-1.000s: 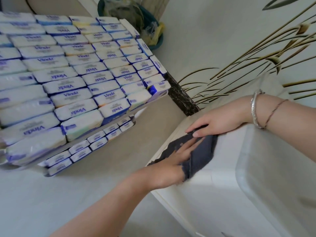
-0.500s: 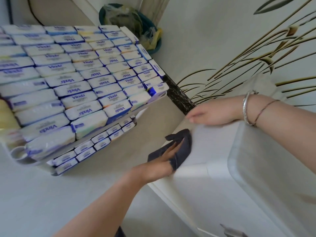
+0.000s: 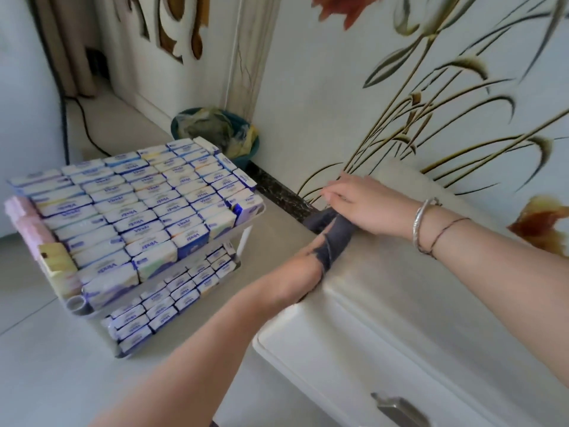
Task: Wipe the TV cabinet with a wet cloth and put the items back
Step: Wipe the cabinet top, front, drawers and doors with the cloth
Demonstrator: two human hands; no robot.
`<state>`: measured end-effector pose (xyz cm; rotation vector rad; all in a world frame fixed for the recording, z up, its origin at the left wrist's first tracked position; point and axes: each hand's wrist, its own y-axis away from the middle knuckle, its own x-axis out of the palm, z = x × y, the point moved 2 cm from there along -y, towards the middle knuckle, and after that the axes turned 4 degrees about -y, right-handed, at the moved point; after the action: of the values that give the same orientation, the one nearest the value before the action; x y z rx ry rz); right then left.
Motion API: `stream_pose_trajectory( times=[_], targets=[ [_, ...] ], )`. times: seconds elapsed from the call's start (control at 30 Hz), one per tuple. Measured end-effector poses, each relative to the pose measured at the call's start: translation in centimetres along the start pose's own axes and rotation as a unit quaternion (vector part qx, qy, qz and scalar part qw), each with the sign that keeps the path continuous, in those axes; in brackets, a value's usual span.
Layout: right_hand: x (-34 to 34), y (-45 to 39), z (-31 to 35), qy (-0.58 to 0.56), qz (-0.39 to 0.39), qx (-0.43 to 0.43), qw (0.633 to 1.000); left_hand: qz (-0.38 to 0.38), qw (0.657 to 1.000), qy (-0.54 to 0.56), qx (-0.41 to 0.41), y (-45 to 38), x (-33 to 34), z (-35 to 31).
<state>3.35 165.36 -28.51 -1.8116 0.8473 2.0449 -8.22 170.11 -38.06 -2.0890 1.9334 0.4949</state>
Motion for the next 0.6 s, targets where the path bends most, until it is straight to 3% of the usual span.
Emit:
stream_pose_trajectory(
  times=[0.07,0.13,0.23,0.3,0.5,0.6],
  targets=[
    [-0.6,1.7,-1.4,-0.125,-0.064,0.024,0.990,-0.013,0.999,-0.017,0.036,-0.1,-1.6,-3.7],
    [-1.1,3.2,-3.4,-0.222,-0.106,0.047,0.968,0.041,0.986,-0.112,0.115,-0.6,-1.8,-8.0],
    [-1.3,5.2,-6.6,-0.296,-0.131,0.078,0.943,0.090,0.916,-0.385,0.066,-3.5,0.4,-8.8],
    [-1.4,6.8,-8.4,-0.315,-0.152,0.097,0.932,0.106,0.868,-0.480,0.063,-5.0,2.7,-10.3],
    [-0.7,12.7,-14.8,-0.379,-0.195,0.162,0.890,0.150,0.841,-0.505,0.121,-7.6,11.4,-14.7],
    [0.1,15.8,-18.8,-0.403,-0.214,0.205,0.866,0.156,0.836,-0.505,0.147,-8.4,12.6,-15.2]
  ],
)
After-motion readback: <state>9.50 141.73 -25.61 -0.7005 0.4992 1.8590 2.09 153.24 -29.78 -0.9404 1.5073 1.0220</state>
